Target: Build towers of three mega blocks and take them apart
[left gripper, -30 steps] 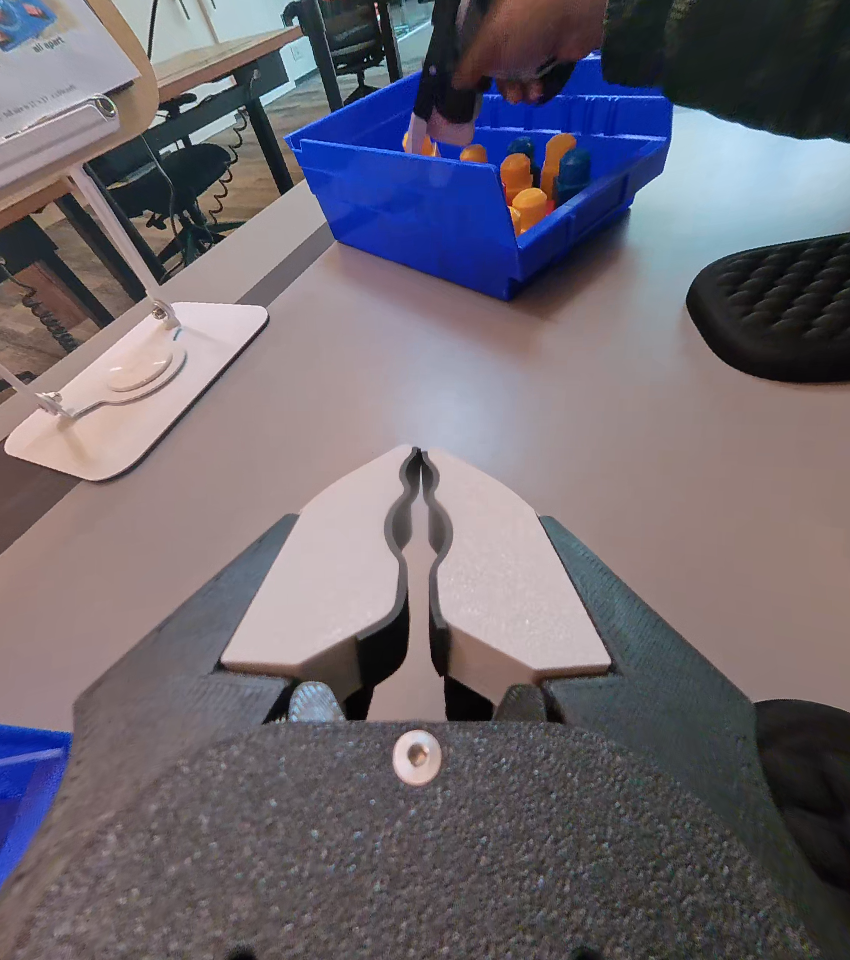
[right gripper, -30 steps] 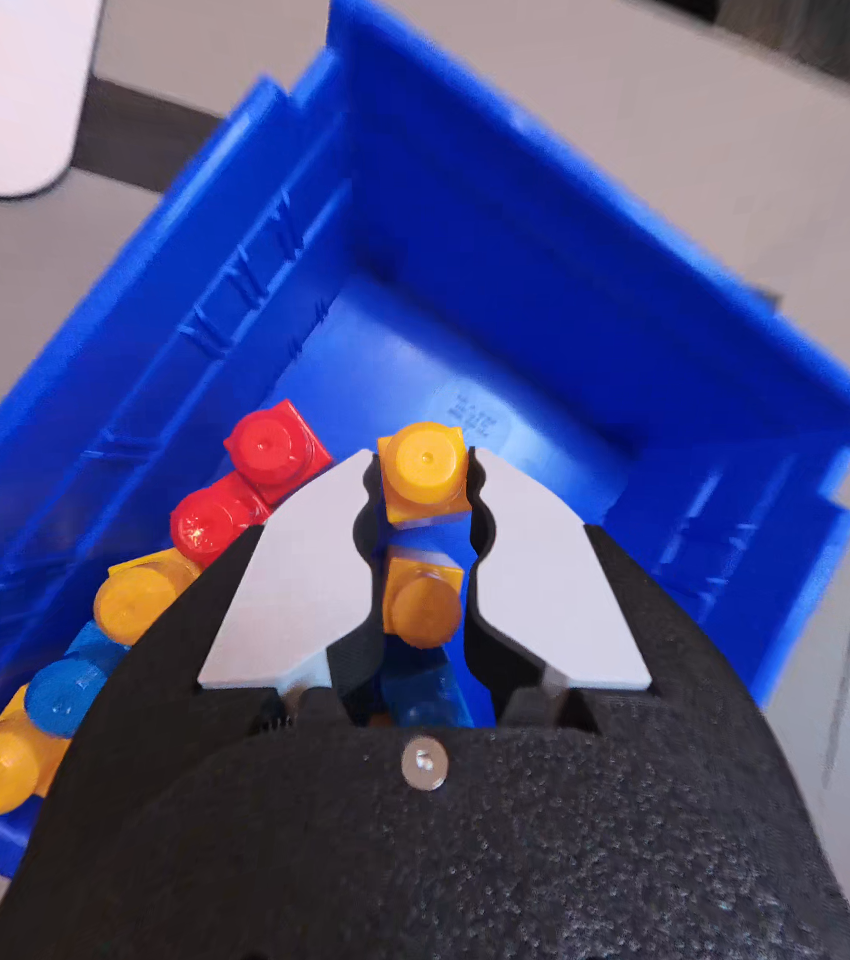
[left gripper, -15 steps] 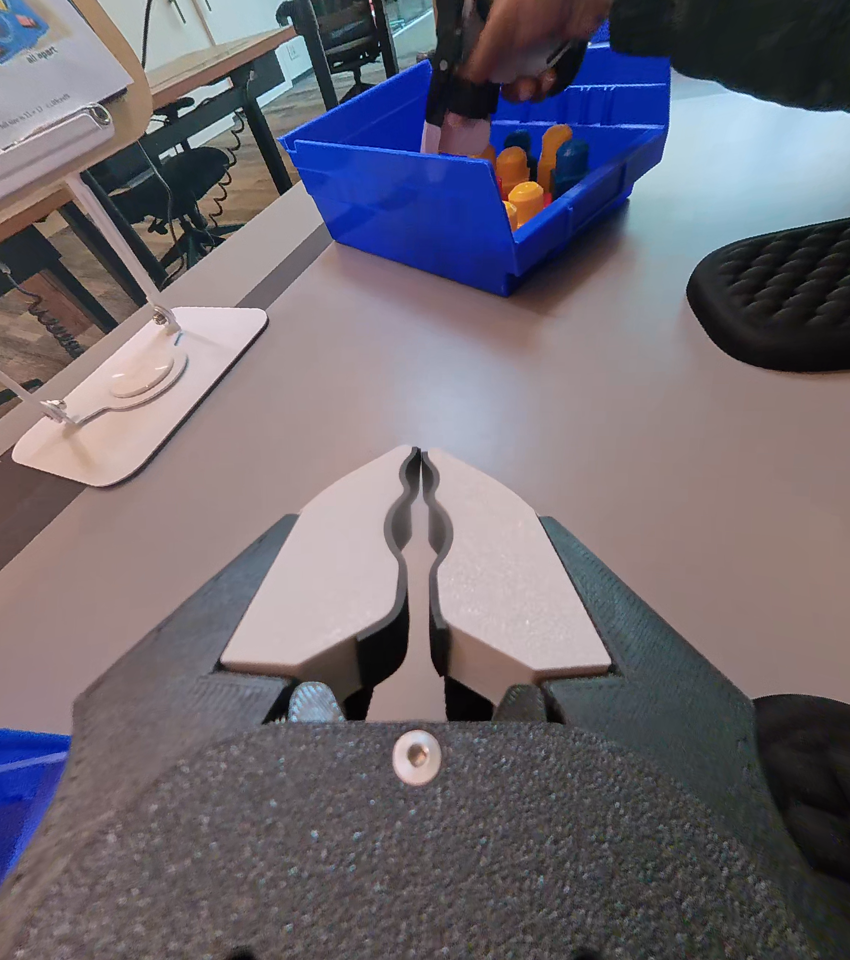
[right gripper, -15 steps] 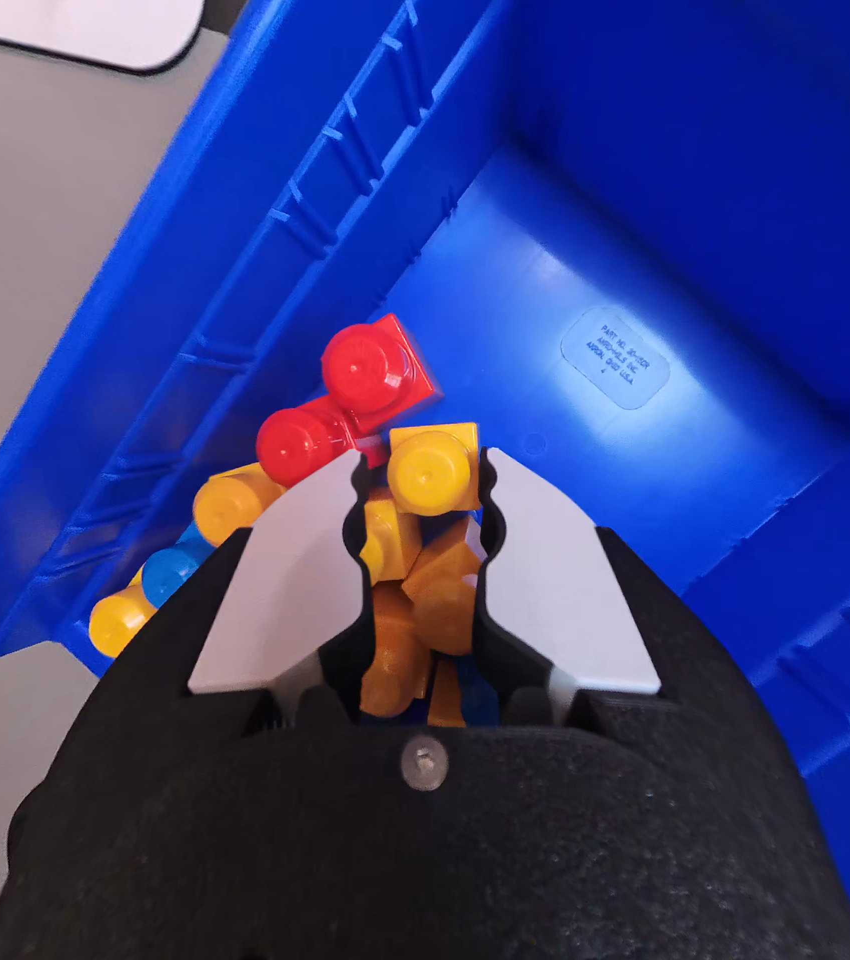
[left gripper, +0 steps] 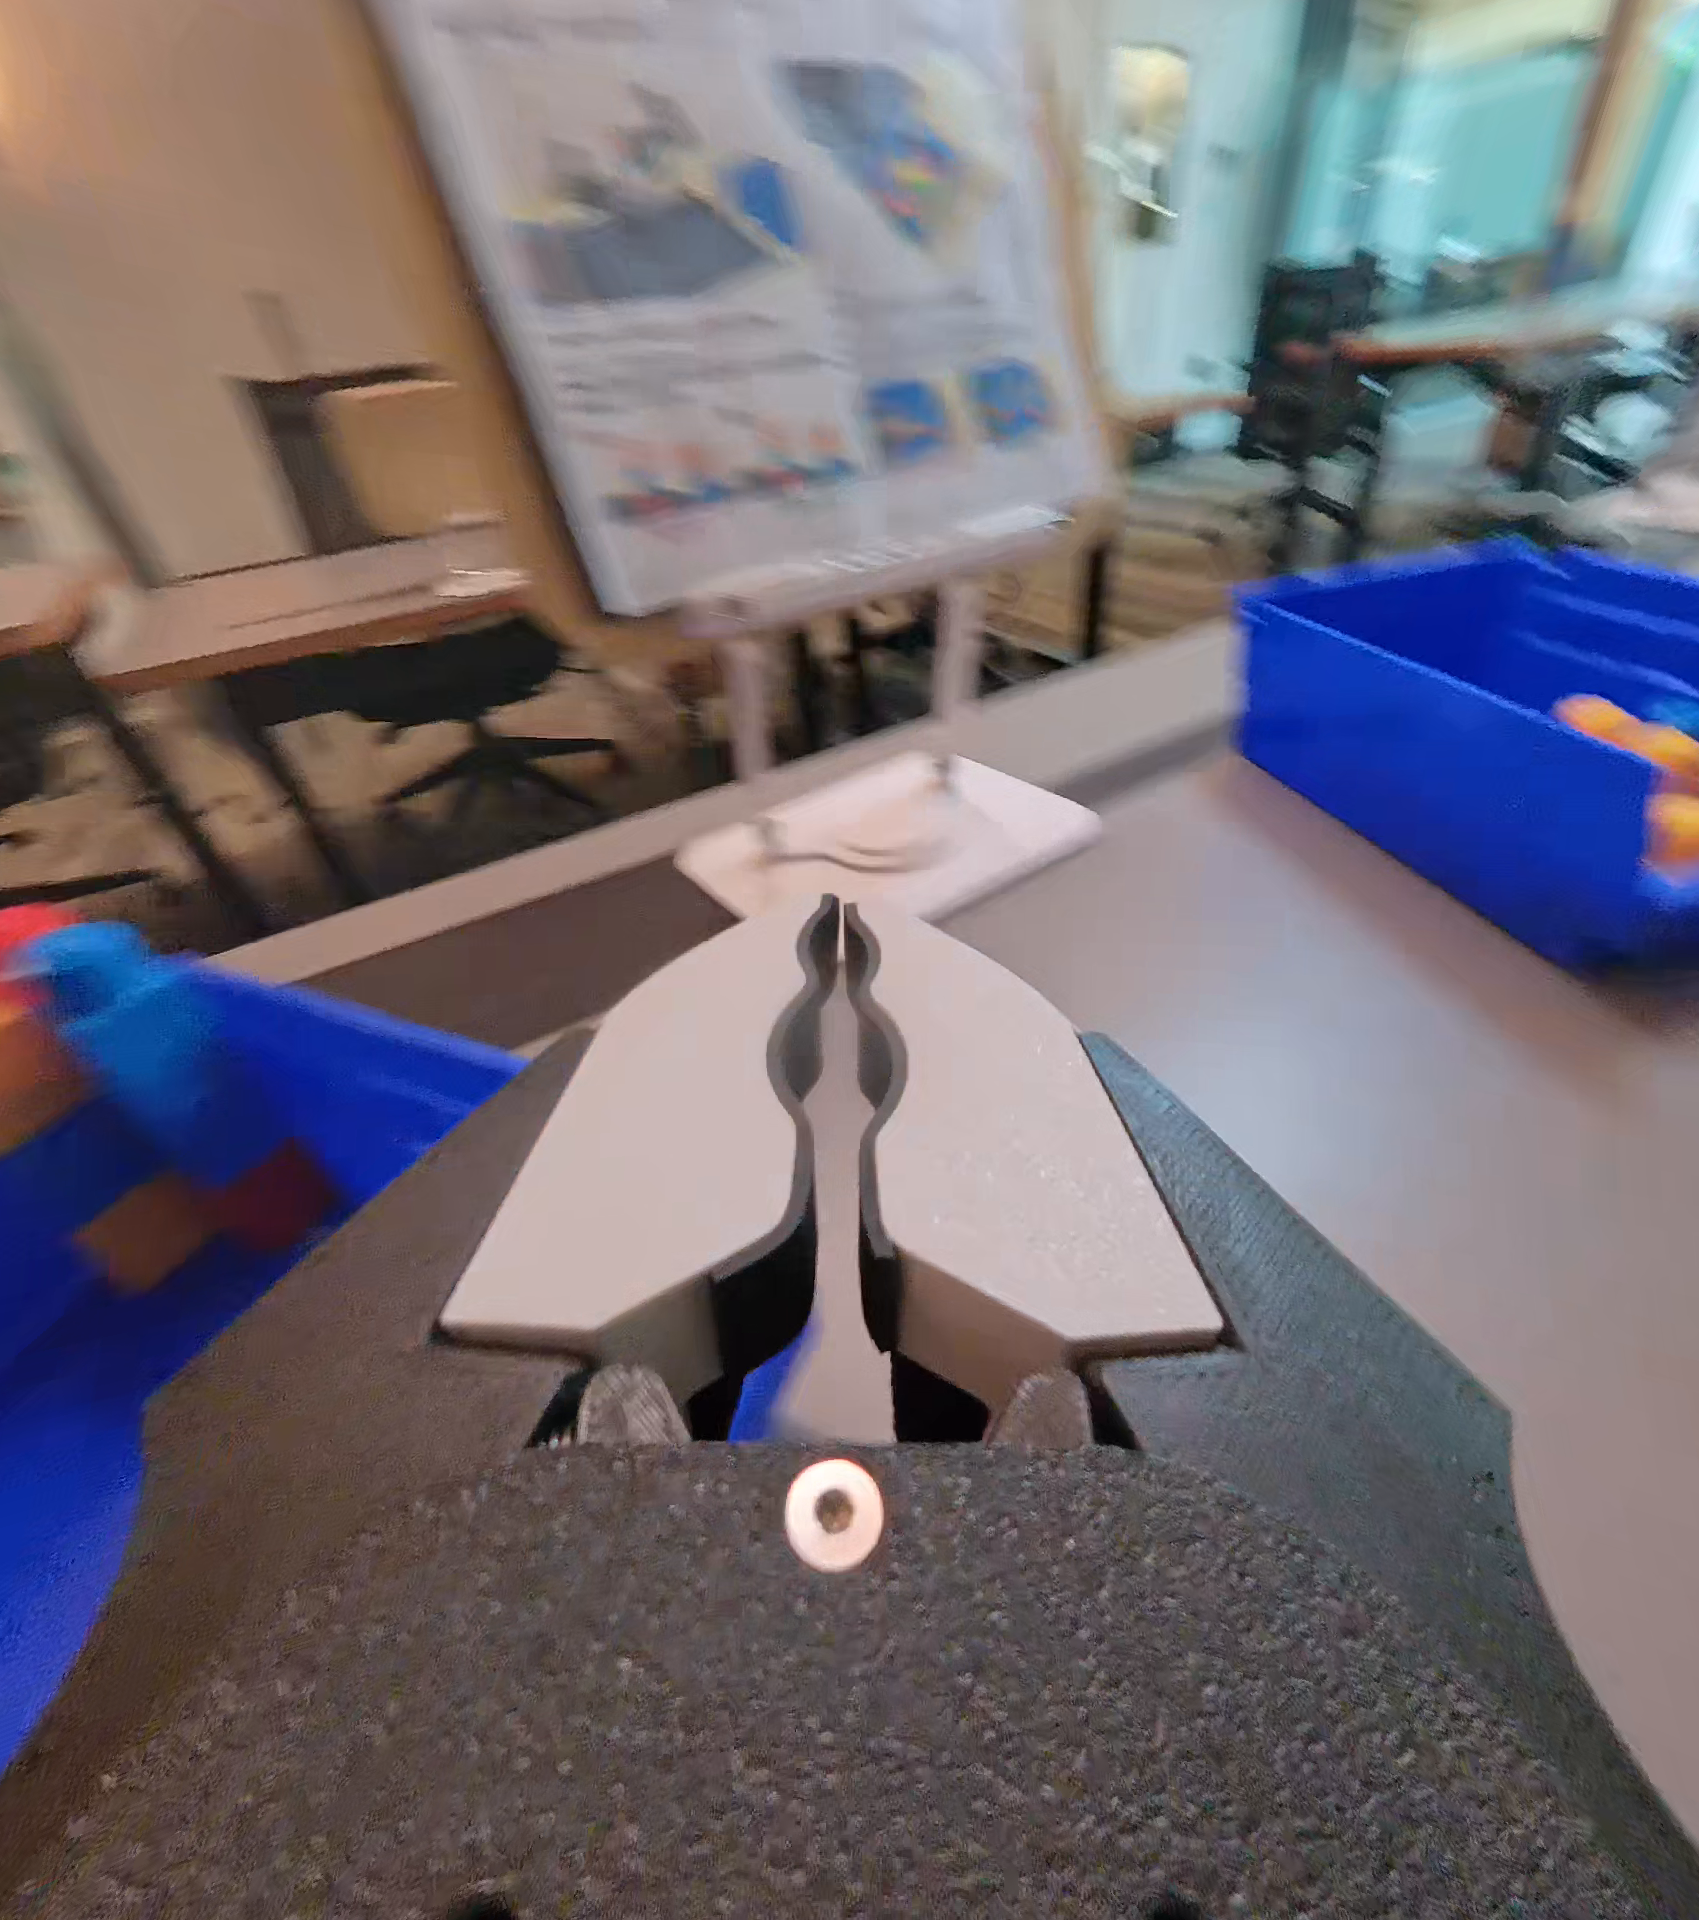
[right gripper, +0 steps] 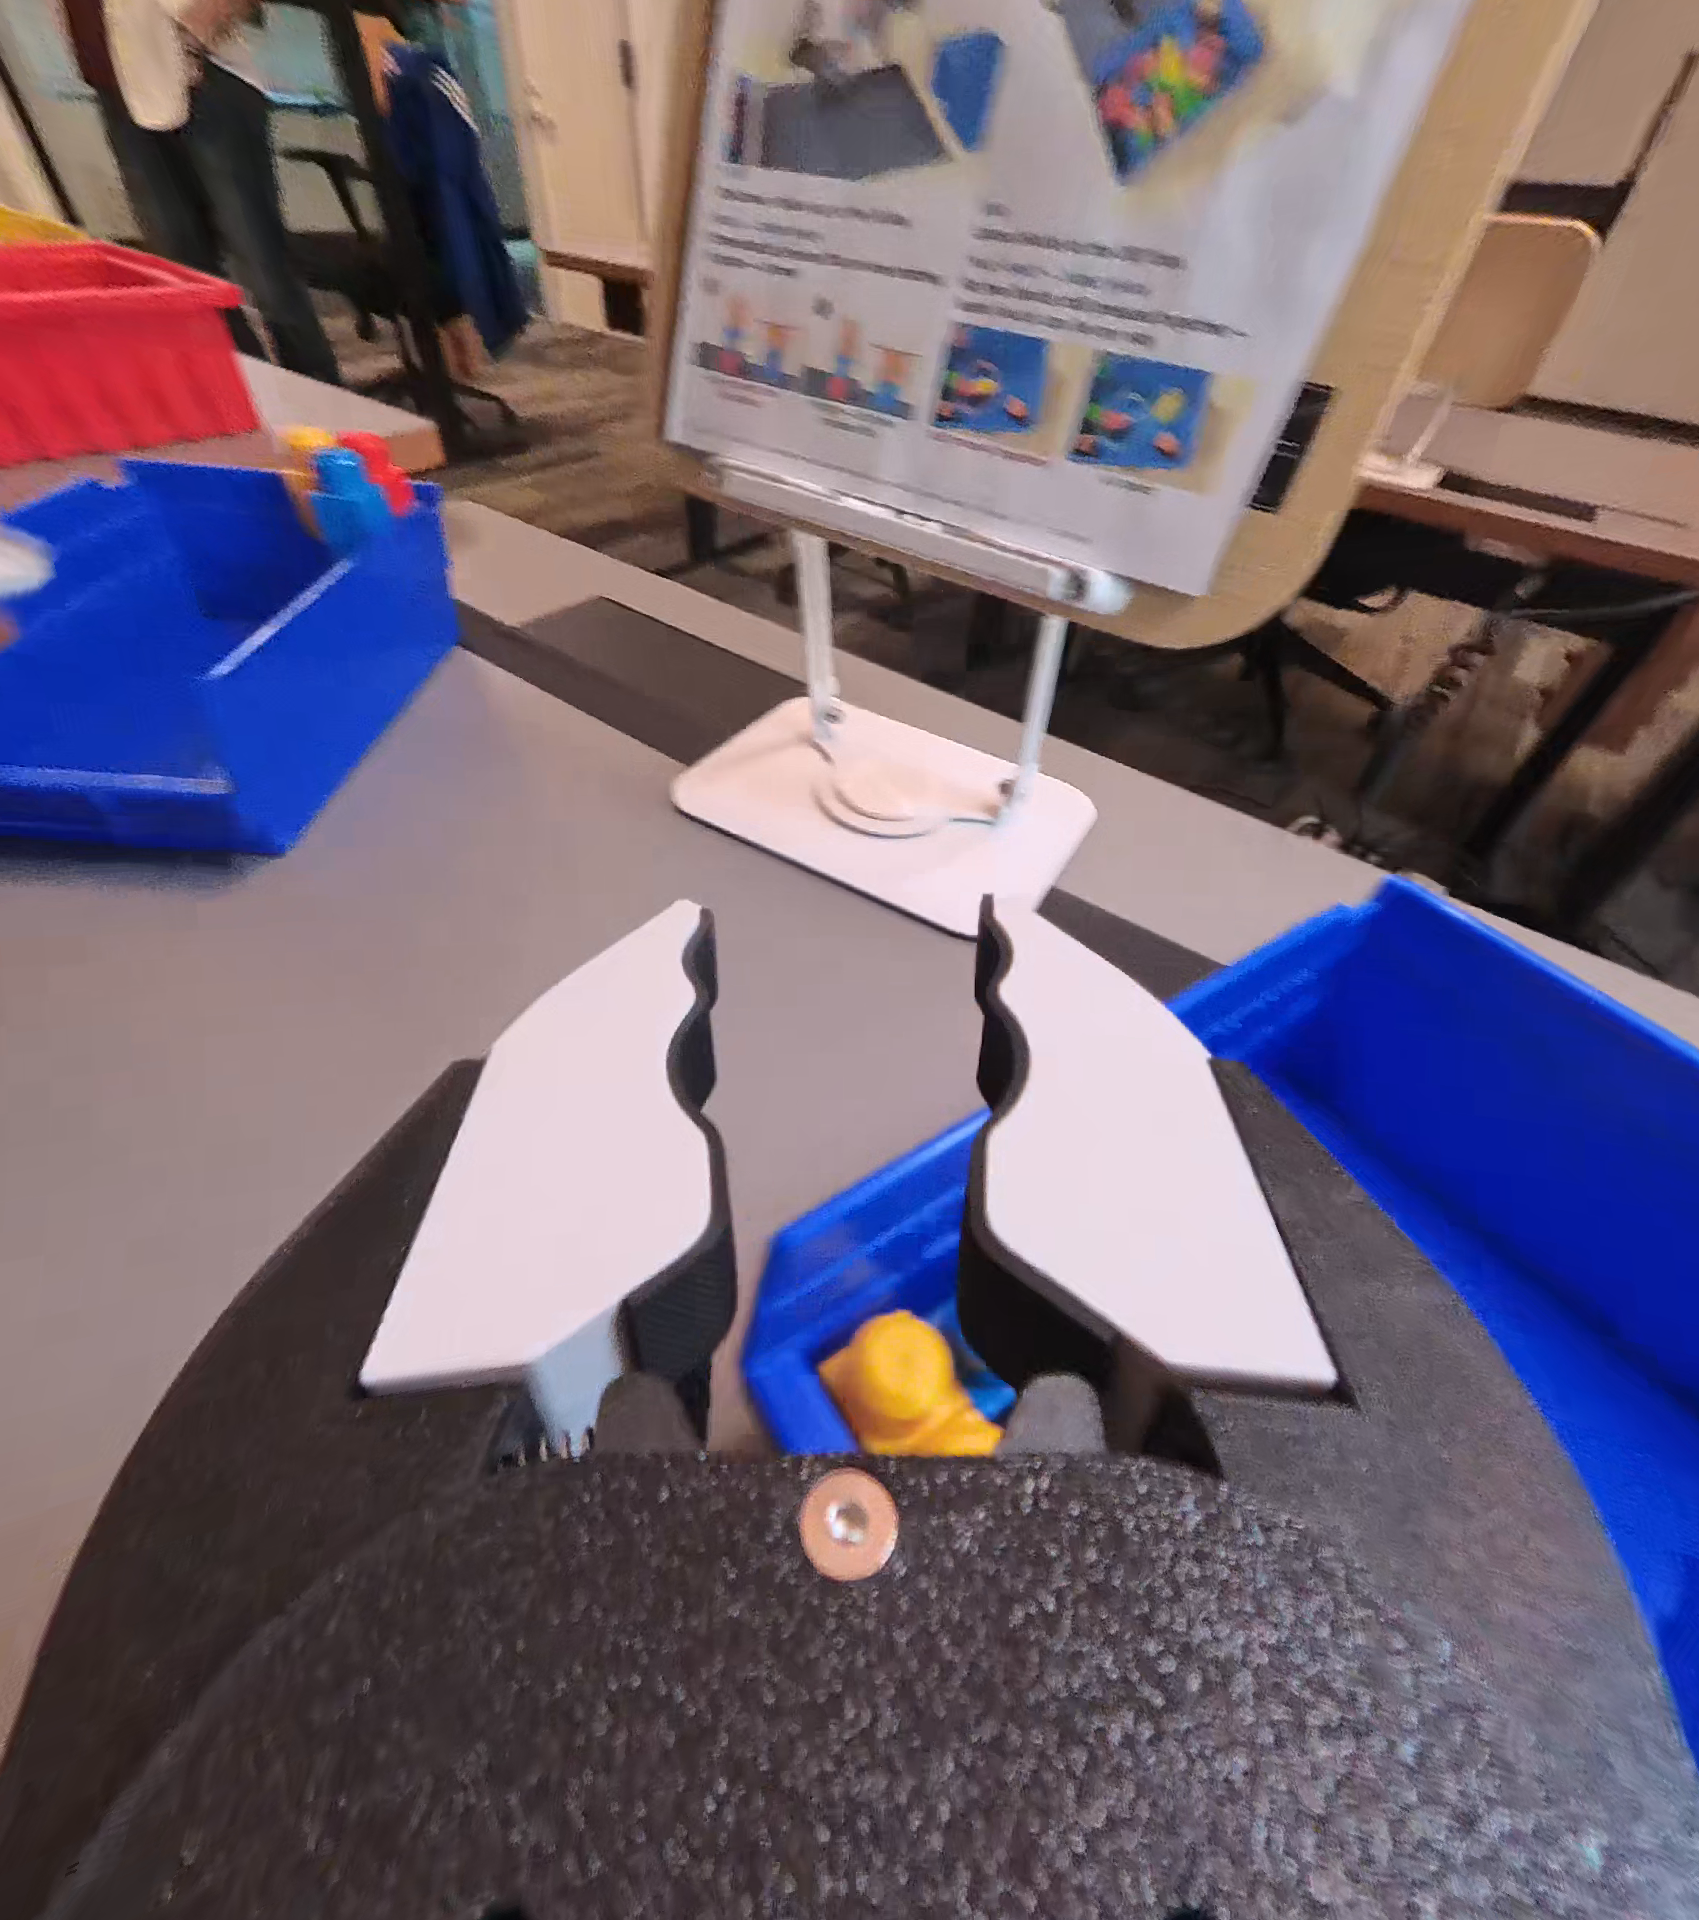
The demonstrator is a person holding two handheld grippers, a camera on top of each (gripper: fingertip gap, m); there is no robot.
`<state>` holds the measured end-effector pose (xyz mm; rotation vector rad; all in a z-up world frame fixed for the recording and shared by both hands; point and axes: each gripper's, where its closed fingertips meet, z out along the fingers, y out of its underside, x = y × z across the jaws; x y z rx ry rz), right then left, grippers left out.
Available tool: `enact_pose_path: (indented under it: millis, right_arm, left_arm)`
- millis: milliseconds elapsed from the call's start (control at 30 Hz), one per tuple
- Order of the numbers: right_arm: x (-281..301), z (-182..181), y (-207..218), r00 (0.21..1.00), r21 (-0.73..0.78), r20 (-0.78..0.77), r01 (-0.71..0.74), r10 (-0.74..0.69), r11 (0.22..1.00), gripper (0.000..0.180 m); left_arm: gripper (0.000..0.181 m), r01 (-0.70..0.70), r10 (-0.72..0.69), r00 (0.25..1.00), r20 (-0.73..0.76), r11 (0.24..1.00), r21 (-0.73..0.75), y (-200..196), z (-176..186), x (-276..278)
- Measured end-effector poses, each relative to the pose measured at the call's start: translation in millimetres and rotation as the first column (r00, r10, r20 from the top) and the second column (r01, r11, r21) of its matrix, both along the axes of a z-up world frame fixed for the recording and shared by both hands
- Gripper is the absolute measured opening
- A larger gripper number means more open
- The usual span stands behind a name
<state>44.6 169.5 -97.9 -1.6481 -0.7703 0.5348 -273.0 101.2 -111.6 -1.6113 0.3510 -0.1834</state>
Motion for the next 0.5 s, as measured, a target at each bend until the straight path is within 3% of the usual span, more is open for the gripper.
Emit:
enact_pose_path:
  millis: [100, 200, 333, 500]
  right_arm:
    - [-22, -8, -27, 0.997, 0.005, -0.039, -0.062, 0.062, 0.998, 0.049]
    - [-36, -14, -38, 0.992, 0.028, -0.076, -0.095, 0.097, 0.995, 0.048]
    - [-48, -27, -43, 0.990, 0.030, -0.054, -0.125, 0.127, 0.992, 0.047]
    - [-53, -40, -48, 0.989, 0.023, -0.022, -0.146, 0.146, 0.989, 0.047]
  left_arm:
    - [0.013, -0.241, 0.239, 0.964, 0.113, 0.971, 0.000, 27, 18, -79]
    - [0.031, -0.398, 0.407, 0.902, 0.146, 0.913, -0.088, 61, 8, -139]
    - [0.052, -0.494, 0.529, 0.845, 0.082, 0.829, -0.260, 106, -35, -180]
    - [0.061, -0.561, 0.610, 0.792, 0.006, 0.732, -0.385, 141, -83, -203]
